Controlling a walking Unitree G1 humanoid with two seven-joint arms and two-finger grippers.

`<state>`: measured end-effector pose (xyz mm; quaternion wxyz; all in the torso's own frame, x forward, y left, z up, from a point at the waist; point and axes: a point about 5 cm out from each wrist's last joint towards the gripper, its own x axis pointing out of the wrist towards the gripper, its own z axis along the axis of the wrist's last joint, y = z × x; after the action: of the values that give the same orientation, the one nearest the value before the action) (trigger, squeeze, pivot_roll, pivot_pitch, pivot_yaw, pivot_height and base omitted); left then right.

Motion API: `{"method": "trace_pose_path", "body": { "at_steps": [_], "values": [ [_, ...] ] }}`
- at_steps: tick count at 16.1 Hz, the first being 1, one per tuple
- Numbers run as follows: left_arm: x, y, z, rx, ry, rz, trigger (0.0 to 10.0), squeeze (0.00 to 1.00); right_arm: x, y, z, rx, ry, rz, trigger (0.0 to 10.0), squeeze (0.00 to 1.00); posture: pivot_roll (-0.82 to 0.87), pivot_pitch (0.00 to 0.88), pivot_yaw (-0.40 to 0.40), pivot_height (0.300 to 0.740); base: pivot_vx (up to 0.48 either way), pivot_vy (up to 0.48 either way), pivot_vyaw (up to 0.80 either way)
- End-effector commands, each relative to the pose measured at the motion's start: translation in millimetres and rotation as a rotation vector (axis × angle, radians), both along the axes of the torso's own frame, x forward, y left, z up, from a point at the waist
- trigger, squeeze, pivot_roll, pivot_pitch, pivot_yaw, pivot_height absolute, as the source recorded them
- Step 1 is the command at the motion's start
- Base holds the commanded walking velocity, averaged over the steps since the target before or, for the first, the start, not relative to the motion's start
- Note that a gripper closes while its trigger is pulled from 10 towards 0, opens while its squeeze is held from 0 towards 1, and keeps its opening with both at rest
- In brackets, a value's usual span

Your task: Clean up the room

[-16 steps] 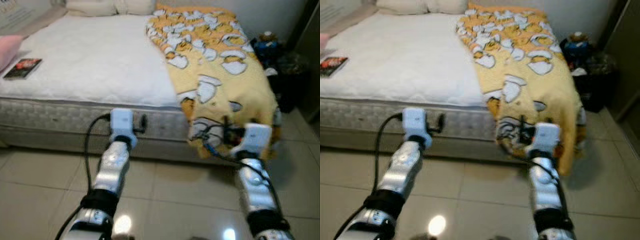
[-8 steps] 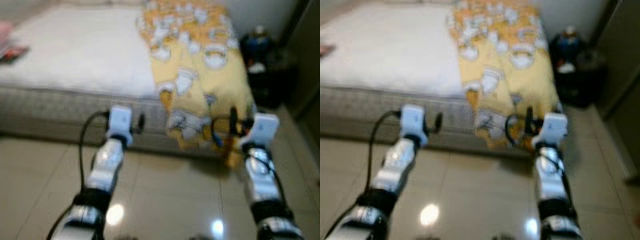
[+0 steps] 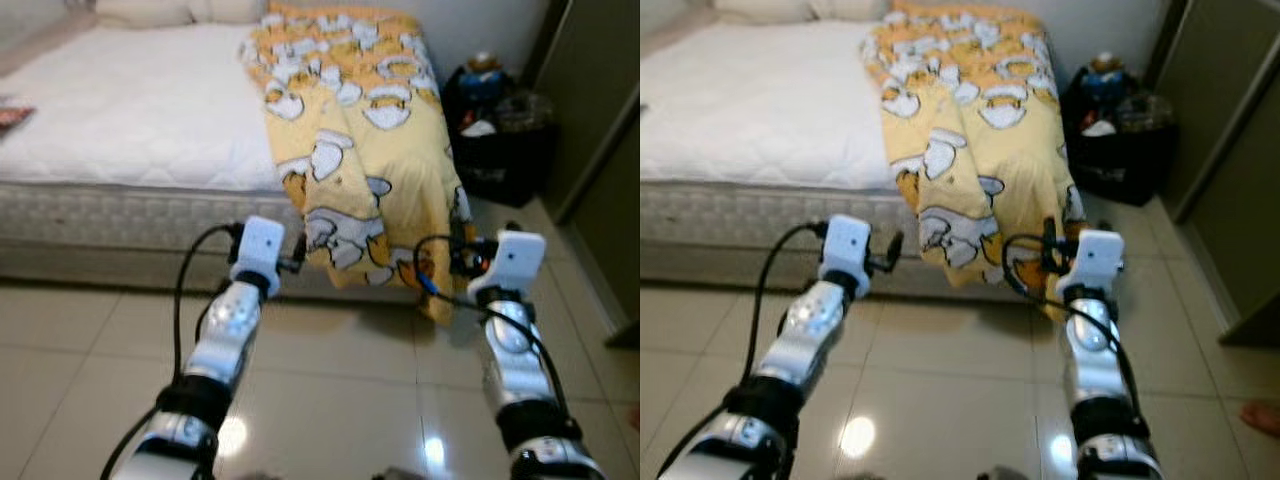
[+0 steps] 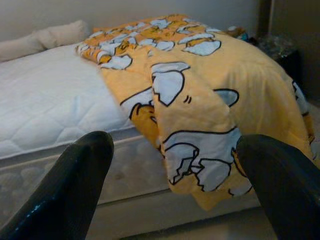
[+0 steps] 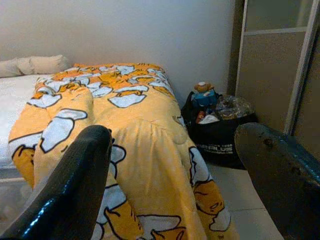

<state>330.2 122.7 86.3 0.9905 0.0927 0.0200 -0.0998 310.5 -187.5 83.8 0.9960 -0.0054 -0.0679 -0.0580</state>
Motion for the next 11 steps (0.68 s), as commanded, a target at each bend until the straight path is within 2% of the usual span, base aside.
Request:
{"method": "trace_pose_path", "body": {
  "at_steps": [1,2,3,5,6,8,11],
  "values": [
    [2.8,4.7,4.9,0.007,-0.015,0.018,10.0,0.00,2.2,5.9,2.4,0.002,-0.008,0.018,10.0,0.00,-0.03,0.026,0.033,0.740,0.480,0.000,0.00],
    [2.7,4.7,4.7,0.003,-0.015,0.020,10.0,0.00,1.8,6.7,1.5,0.003,-0.006,0.021,10.0,0.00,-0.03,0.026,0.034,0.740,0.480,0.000,0.00],
    [3.4,8.3,5.0,-0.055,-0.007,0.057,10.0,0.00,1.3,6.4,1.4,0.006,-0.009,0.020,10.0,0.00,-0.03,0.028,0.035,0.740,0.480,0.000,0.00],
    [5.3,16.1,5.9,-0.114,-0.005,0.118,10.0,0.00,1.1,5.1,2.9,0.011,-0.024,0.015,10.0,0.00,-0.03,0.029,0.034,0.740,0.480,0.000,0.00],
    [6.5,19.3,6.8,-0.103,-0.013,0.140,10.0,0.00,1.1,4.5,3.5,0.007,-0.028,0.014,10.0,0.00,-0.03,0.029,0.033,0.740,0.480,0.000,0.00],
    [9.8,23.7,5.6,-0.146,0.014,0.192,10.0,0.00,2.1,2.8,4.1,-0.003,-0.030,0.011,10.0,0.00,-0.03,0.030,0.031,0.740,0.480,0.000,0.00],
    [10.9,22.7,2.6,-0.150,0.036,0.196,10.0,0.00,2.6,0.9,4.7,-0.018,-0.033,0.011,10.0,0.00,-0.03,0.025,0.028,0.740,0.480,0.000,0.00]
  ]
}}
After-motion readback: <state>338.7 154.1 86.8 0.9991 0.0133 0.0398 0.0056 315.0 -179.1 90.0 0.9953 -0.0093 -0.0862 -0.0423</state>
